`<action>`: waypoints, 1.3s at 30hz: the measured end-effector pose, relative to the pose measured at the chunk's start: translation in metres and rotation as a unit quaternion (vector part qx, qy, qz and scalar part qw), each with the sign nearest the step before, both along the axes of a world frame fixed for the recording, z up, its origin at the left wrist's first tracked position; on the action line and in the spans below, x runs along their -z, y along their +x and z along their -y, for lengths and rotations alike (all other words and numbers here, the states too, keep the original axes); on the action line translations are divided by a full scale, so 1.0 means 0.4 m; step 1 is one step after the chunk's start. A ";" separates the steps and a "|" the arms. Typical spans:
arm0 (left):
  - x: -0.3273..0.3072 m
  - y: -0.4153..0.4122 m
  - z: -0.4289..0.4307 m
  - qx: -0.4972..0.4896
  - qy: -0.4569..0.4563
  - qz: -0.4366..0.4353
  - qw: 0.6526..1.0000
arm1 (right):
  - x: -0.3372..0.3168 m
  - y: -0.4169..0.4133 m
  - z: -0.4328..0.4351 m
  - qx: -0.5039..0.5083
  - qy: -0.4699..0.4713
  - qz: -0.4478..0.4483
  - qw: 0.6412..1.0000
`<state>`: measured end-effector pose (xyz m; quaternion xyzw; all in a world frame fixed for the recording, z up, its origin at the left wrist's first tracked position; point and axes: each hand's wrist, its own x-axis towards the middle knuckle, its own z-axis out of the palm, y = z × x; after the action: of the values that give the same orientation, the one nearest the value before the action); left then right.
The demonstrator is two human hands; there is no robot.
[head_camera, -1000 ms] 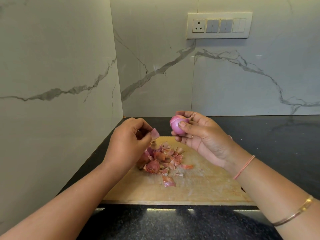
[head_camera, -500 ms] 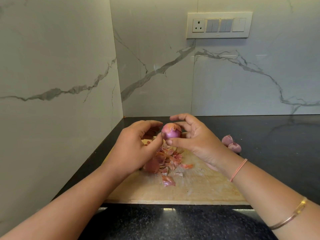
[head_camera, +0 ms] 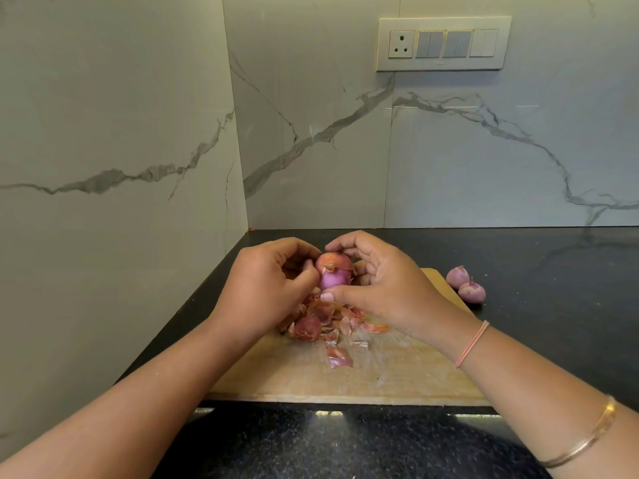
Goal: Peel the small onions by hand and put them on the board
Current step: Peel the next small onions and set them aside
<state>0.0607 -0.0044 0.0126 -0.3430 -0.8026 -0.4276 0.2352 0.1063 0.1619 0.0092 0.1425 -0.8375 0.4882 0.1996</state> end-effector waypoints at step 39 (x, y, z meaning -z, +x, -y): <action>0.007 -0.005 -0.010 0.069 0.051 -0.017 0.996 | -0.008 0.000 -0.007 0.024 -0.031 -0.031 0.999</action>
<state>0.0587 -0.0005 0.0100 -0.3924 -0.7502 -0.4768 0.2361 0.1063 0.1647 0.0125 0.1312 -0.8185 0.5046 0.2414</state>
